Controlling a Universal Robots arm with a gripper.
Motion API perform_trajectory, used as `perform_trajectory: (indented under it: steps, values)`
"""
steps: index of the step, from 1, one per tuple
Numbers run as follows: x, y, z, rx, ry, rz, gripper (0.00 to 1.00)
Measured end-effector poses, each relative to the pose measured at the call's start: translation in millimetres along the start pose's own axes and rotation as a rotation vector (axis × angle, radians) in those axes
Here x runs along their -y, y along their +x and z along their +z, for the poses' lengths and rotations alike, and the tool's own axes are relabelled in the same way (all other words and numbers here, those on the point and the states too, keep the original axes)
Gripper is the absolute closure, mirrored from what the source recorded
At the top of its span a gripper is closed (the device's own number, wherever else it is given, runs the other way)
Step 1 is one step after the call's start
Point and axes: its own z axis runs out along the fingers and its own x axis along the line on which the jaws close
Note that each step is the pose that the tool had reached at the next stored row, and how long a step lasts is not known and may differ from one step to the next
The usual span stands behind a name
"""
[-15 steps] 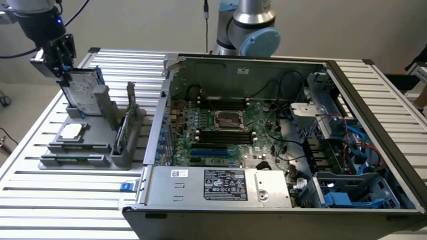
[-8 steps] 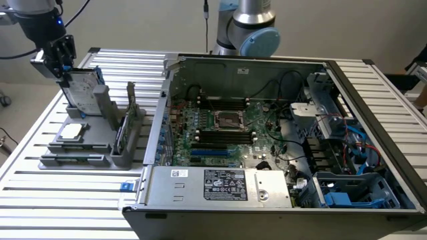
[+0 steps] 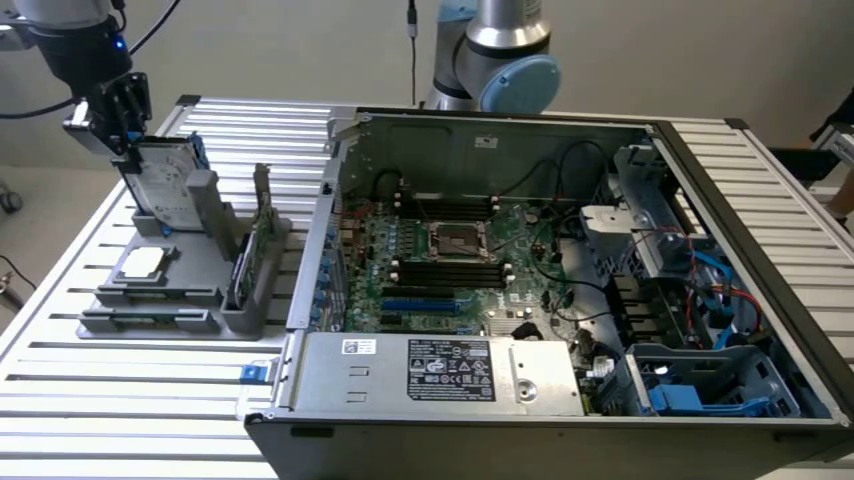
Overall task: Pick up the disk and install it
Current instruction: 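Pick up the disk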
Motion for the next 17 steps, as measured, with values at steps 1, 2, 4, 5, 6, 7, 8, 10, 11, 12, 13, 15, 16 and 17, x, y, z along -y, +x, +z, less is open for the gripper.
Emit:
perform_trajectory:
  steps: [1,2,4,5,6,7,8,10,11,12,13,15,16,17]
  values:
    - [0.0,0.0,0.0,0.0,0.0001,0.0,0.61]
    - [0.0,0.0,0.0,0.0,0.0001,0.0,0.61]
    - [0.0,0.0,0.0,0.0,0.0,0.0,0.61]
    - [0.0,0.0,0.0,-0.0001,0.0,0.0,0.61]
    - [0.0,0.0,0.0,-0.0003,0.0,0.0,0.61]
    - [0.0,0.0,0.0,-0.0002,0.0,0.0,0.63]
    - [0.0,0.0,0.1,-0.0002,0.0,0.0,0.63]
    - [0.0,0.0,0.1,-0.0004,0.0,0.0,0.67]
    - [0.0,0.0,0.1,-0.0006,0.0001,0.0,0.67]
    - [0.0,0.0,0.1,-0.0007,0.0001,0.0,0.67]
    - [0.0,0.0,0.1,-0.0008,0.0001,0.0,0.67]
    - [0.0,0.0,0.1,-0.001,0.0,0.0,0.67]
    - [0.0,0.0,0.1,-0.001,0.0001,0.0,0.67]
    - [0.0,0.0,0.1,-0.001,0.0001,0.0,0.67]
